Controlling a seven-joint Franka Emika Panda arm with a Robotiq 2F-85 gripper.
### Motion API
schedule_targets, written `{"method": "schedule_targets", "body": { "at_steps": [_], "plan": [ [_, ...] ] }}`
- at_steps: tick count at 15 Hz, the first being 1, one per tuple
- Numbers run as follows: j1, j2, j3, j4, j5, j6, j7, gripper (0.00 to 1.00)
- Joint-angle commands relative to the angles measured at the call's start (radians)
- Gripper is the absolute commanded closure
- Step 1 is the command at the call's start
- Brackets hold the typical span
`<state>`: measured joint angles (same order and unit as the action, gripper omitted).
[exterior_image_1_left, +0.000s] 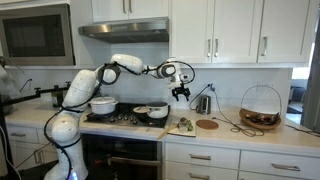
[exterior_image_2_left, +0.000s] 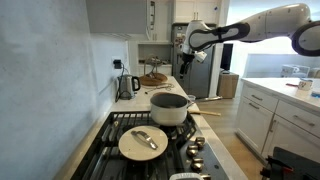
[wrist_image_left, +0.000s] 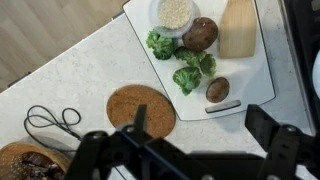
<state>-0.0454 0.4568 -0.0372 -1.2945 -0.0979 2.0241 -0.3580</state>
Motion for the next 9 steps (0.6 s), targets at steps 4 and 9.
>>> {"method": "schedule_targets", "body": {
  "at_steps": [4,9],
  "plan": [
    [-0.03,0.196,0.024,0.277,0.002,-0.184,-0.062,0.0],
    [-0.026,0.316,0.031,0.415,-0.001,-0.265,-0.066,0.0]
  ]
}}
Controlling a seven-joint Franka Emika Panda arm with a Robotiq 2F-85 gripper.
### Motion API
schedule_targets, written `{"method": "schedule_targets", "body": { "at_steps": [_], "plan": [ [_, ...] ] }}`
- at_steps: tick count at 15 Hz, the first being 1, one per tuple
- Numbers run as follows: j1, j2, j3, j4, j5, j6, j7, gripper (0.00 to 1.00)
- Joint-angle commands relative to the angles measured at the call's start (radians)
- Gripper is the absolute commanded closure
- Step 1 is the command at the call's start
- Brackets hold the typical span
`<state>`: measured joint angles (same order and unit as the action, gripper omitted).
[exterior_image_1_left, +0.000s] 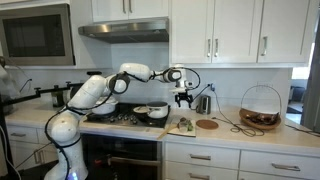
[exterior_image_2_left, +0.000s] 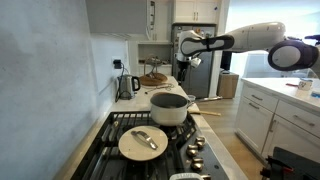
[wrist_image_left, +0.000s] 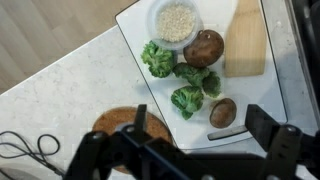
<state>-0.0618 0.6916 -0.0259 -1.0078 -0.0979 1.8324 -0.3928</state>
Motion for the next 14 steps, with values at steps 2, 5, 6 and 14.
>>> {"method": "schedule_targets", "body": {
  "at_steps": [2,5,6,14],
  "plan": [
    [-0.009,0.119,0.024,0.173,0.0,-0.095,-0.032,0.0],
    [-0.007,0.171,0.019,0.231,0.006,-0.118,-0.045,0.0],
    [-0.007,0.181,0.018,0.245,0.007,-0.125,-0.041,0.0],
    [-0.008,0.16,0.013,0.201,0.005,-0.105,-0.005,0.0]
  ]
}}
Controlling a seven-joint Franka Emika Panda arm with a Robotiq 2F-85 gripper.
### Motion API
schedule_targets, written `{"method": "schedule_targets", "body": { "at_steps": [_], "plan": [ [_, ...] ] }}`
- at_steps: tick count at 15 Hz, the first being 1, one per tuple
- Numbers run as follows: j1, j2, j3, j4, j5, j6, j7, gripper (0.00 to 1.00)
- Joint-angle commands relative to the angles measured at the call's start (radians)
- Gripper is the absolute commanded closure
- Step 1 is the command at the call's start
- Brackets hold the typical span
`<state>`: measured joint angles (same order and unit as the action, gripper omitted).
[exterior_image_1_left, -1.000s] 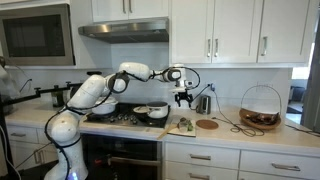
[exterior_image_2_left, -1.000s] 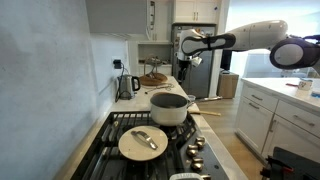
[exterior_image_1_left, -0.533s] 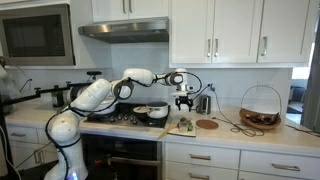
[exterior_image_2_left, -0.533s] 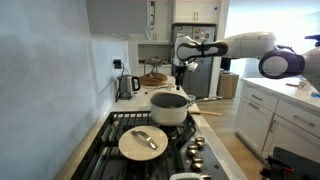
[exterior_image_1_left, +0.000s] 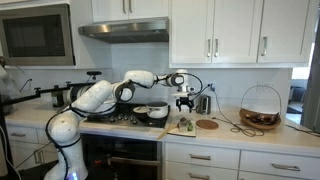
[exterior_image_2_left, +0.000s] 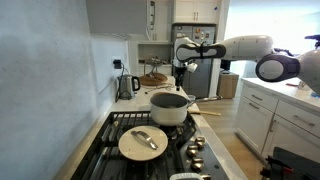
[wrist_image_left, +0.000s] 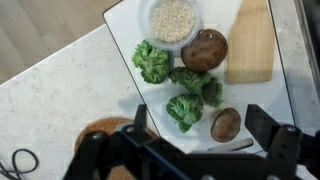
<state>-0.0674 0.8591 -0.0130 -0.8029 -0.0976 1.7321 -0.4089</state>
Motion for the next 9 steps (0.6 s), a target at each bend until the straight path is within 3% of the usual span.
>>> {"method": "schedule_targets", "body": {
  "at_steps": [1,9],
  "plan": [
    [-0.003,0.001,-0.002,0.007,0.004,-0.026,0.013,0.0],
    [-0.002,0.089,0.003,0.09,-0.004,-0.073,-0.026,0.0]
  ]
}}
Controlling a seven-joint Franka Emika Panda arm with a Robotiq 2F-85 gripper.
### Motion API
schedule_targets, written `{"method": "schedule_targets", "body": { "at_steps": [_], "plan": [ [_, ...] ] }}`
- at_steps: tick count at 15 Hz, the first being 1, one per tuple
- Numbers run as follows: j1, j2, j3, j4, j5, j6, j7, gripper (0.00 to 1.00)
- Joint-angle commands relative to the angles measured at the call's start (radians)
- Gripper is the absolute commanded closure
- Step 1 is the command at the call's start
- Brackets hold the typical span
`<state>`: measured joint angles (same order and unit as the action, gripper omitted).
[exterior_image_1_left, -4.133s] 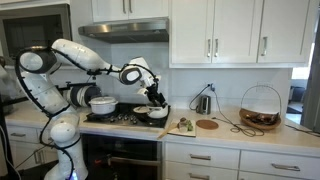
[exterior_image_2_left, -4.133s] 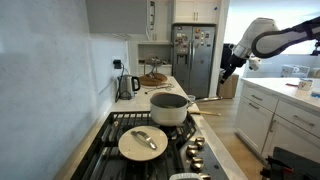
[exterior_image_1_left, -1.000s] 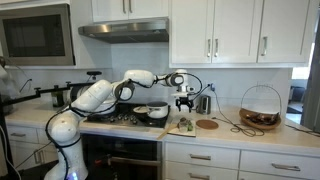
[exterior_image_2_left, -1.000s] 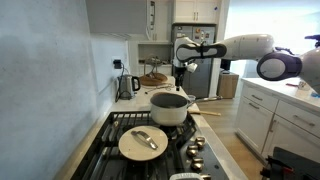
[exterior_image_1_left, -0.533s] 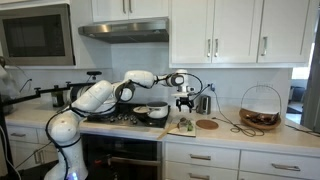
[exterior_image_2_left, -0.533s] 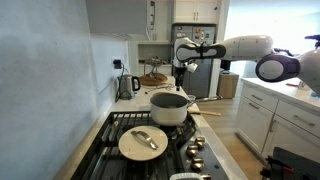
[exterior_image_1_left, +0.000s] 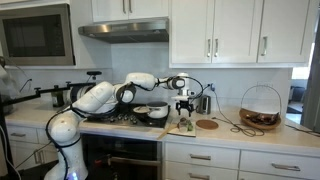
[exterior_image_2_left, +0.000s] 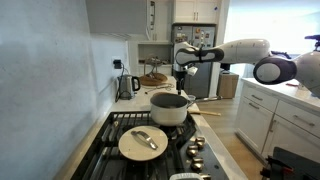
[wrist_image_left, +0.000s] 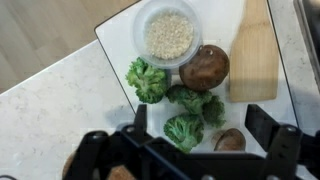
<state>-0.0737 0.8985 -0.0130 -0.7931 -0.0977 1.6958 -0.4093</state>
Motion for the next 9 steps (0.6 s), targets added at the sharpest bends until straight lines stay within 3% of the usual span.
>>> {"method": "schedule_targets", "body": {
  "at_steps": [1,9],
  "plan": [
    [0.008,0.062,0.003,0.093,-0.007,-0.041,-0.028,0.0],
    [0.019,0.173,0.0,0.235,-0.011,-0.068,-0.05,0.0]
  ]
}}
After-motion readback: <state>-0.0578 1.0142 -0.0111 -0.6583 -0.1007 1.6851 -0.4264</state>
